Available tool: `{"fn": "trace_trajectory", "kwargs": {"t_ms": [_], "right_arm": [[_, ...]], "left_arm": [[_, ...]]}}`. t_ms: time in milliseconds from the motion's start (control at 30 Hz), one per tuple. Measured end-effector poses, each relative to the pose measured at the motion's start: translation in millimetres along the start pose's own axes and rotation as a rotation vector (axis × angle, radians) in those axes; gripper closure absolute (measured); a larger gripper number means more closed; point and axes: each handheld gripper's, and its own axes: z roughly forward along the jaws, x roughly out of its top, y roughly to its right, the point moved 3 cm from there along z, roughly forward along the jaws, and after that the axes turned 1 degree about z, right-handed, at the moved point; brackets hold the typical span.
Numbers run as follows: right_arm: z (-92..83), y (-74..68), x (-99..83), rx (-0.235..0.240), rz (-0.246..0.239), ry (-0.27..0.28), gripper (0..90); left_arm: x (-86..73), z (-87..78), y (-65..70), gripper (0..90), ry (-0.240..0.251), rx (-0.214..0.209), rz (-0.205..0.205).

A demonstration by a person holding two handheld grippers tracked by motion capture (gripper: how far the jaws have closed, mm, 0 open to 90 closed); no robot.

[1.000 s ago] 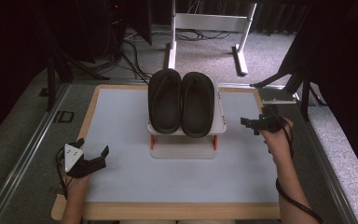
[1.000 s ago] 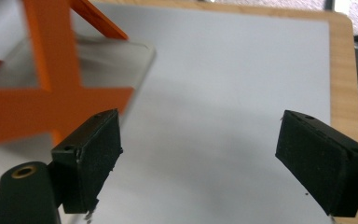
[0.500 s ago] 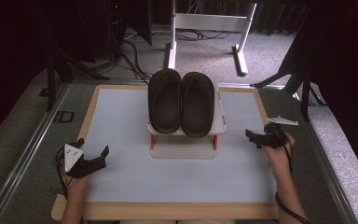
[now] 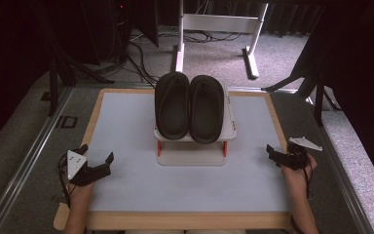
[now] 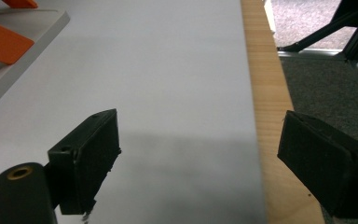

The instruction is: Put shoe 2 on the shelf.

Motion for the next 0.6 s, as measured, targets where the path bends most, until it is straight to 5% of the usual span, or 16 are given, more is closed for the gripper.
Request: {"fn": "trace_trajectory", "kwargs": {"t_ms": [433,600], "right_arm": [[-18.3,-4.3,-19.9,-0.002,-0.067,0.098,12.1],[-23.7,-3.7,-23.8,0.032,-0.083,0.114,12.1]], "left_arm": [[0.0,-0.4,-0.1,1.8,0.003,0.004,-0.001],[0.0,-0.6,-0.3,1.8,0.006,0.003,-0.002]]}}
